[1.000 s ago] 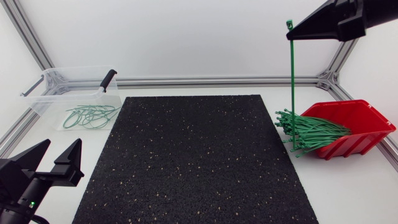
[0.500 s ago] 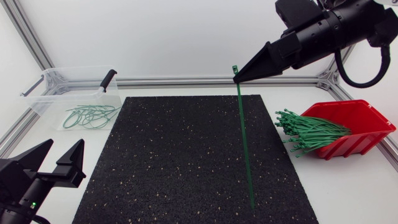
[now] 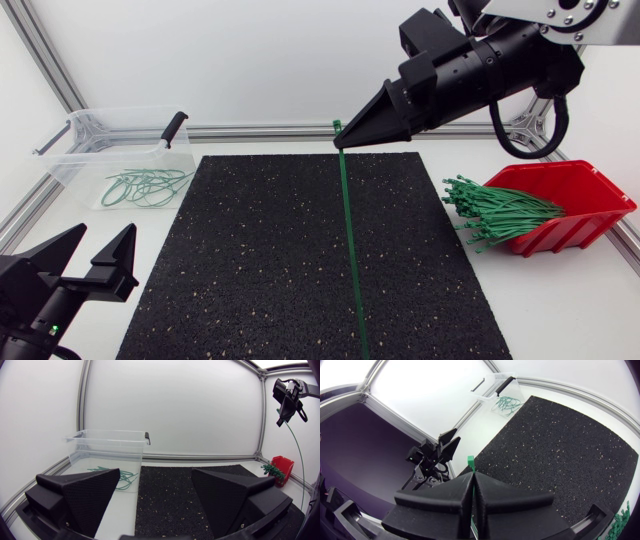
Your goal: Take a green cable tie from the red box, thread the tail through the head to close it, then place it in the transparent bin on the left.
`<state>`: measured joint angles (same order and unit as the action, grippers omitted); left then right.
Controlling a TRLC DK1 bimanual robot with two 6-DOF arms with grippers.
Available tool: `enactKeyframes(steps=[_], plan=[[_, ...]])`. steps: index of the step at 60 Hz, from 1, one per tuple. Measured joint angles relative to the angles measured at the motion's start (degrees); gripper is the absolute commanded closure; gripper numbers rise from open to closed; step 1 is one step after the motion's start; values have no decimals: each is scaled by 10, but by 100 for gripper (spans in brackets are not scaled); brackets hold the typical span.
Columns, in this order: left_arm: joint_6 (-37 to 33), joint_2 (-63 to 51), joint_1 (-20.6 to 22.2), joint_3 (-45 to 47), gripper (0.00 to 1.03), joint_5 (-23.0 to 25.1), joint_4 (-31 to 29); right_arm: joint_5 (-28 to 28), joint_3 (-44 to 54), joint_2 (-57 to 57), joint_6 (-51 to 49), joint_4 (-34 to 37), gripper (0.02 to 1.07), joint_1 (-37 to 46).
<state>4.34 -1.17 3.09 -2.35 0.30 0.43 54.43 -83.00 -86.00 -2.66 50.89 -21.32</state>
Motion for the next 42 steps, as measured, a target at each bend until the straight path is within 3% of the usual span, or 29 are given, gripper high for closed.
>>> enactKeyframes(steps=[9, 17, 23, 28, 35, 42], plan=[[2, 0, 2, 0, 4, 0, 0, -8, 5, -2, 13, -20, 101, 0], [2, 0, 7, 0, 4, 0, 0, -55, 8, -2, 24, -34, 101, -10], [2, 0, 9, 0, 4, 0, 0, -120, 14, 4, 29, -49, 101, -27], [2, 0, 10, 0, 4, -3, 0, -213, 20, 17, 30, -62, 101, -49], [2, 0, 12, 0, 4, -4, 0, -392, 29, 48, 28, -81, 101, -102], [2, 0, 12, 0, 4, -4, 0, -511, 46, 69, 15, -103, 101, -154]])
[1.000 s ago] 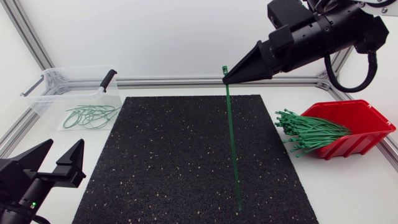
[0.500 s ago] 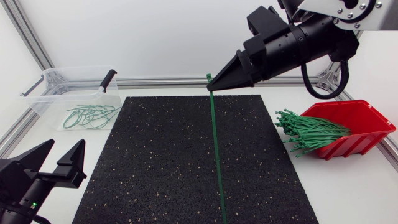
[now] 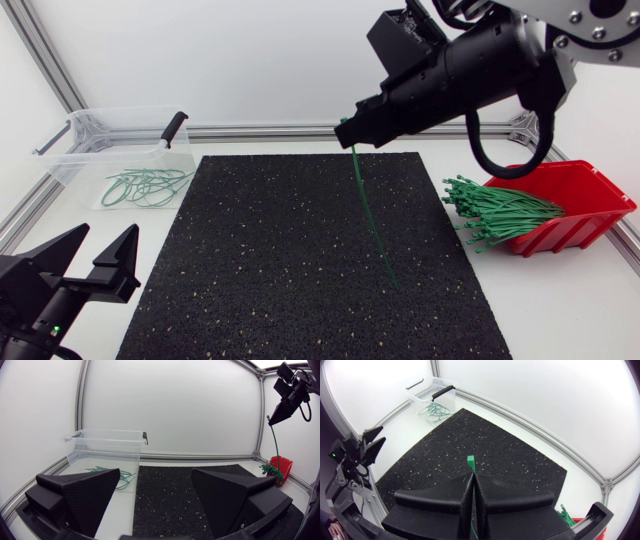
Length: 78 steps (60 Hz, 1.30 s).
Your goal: Take a green cable tie from the red box, thread the tail through the head to close it, then place it in the transparent bin on the left.
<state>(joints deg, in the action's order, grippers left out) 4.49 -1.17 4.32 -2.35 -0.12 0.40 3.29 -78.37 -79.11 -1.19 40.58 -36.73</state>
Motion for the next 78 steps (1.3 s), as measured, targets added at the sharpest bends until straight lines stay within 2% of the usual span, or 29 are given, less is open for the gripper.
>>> enactKeyframes(steps=[8, 11, 17, 29, 37, 50, 53, 57, 67, 71, 78], plan=[[0, 0, 0, 0, 4, 0, 0, -108, 39, 5, -16, -35, 101, -51], [0, 0, 0, 0, 4, 0, 0, -123, 52, 5, -20, -38, 101, -63], [-4, 0, 0, 0, 4, 3, 1, -135, 65, 5, -21, -48, 101, -78], [-13, -1, 3, -2, 4, 63, 11, -129, 69, 6, -20, -61, 101, -86], [-11, -89, -1, -37, 4, 90, 9, -126, 69, 9, -13, -62, 101, -86], [29, -216, -2, -112, 4, 106, 22, -167, 69, 21, 42, -83, 101, -83], [42, -226, 19, -121, 4, 104, 22, -167, 69, 23, 67, -84, 101, -81], [54, -246, 68, -136, 4, 80, 22, -187, 68, 25, 94, -84, 101, -79], [67, -338, 204, -180, 4, -28, 53, -245, 60, 25, 155, -78, 101, -96], [75, -375, 241, -194, 4, -45, 64, -249, 52, 25, 172, -78, 101, -102], [88, -432, 282, -217, 4, -58, 82, -271, 43, 25, 194, -78, 101, -105]])
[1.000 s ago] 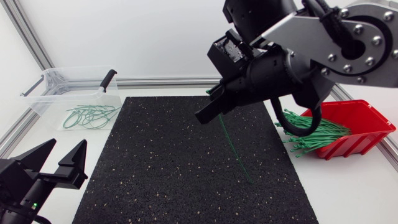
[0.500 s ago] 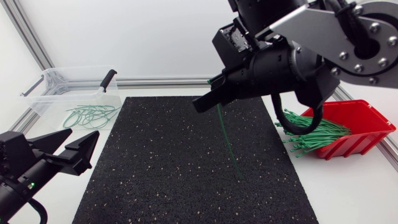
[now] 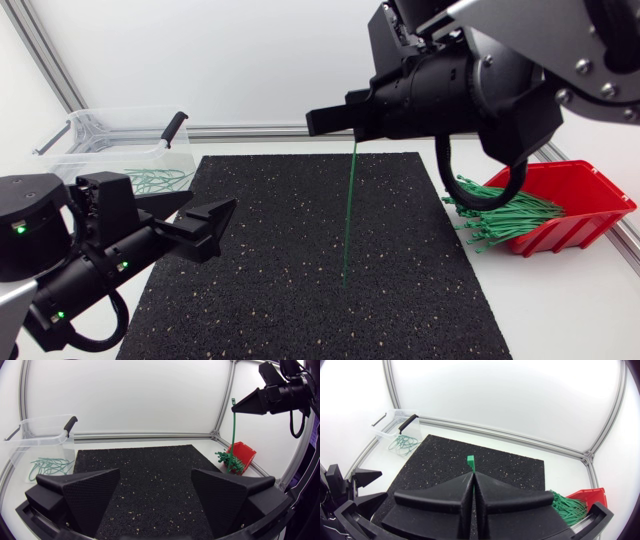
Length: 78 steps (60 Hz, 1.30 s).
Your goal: Take a green cable tie from the red box, thread the tail through the head to close it, then place it in the transparent bin on the left.
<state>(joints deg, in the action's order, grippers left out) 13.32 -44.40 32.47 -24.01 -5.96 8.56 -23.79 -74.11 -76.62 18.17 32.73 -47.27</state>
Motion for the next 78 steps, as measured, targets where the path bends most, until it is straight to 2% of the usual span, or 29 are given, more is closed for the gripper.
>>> enactKeyframes(steps=[14, 34, 50, 78], plan=[[10, -104, 91, -49, 4, -45, 45, -20, -2, -6, 46, 0, 101, -3], [20, -214, 181, -129, 5, -83, 90, -26, -5, -28, 94, 1, 101, -3], [21, -293, 212, -178, 5, -92, 98, -17, -31, -39, 125, 34, 101, 3], [21, -317, 246, -200, 6, -116, 105, -2, -40, -58, 149, 50, 101, 16]])
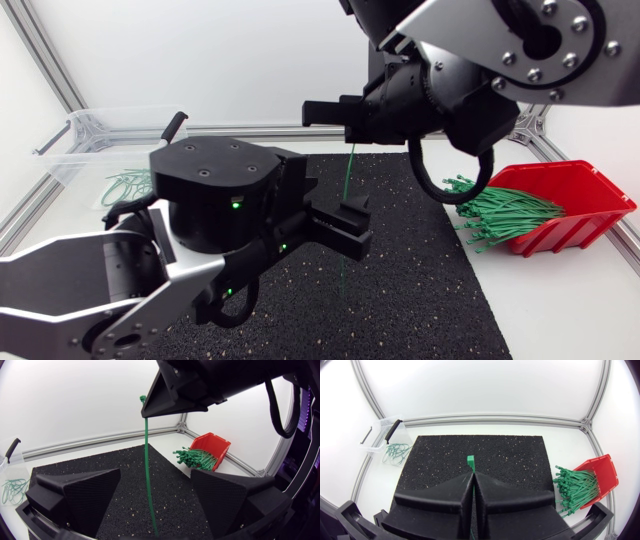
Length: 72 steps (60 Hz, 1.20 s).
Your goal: Take a green cable tie from the red box, thread the tail through the head to close it, then place it in the transparent bin on the left.
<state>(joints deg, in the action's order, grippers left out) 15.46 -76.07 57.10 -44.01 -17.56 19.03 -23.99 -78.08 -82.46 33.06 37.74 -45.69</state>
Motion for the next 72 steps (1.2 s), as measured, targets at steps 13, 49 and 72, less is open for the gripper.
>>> enactKeyframes(steps=[13, 49, 72], plan=[[0, -19, 0, -3, 9, -17, 6, 2, -12, -3, 13, 10, 101, -5], [0, -20, 3, -5, 81, -78, 50, 1, -20, -12, 19, 17, 101, -5], [-5, -20, 8, -5, 92, -91, 55, 1, -30, -12, 29, 30, 101, -8]])
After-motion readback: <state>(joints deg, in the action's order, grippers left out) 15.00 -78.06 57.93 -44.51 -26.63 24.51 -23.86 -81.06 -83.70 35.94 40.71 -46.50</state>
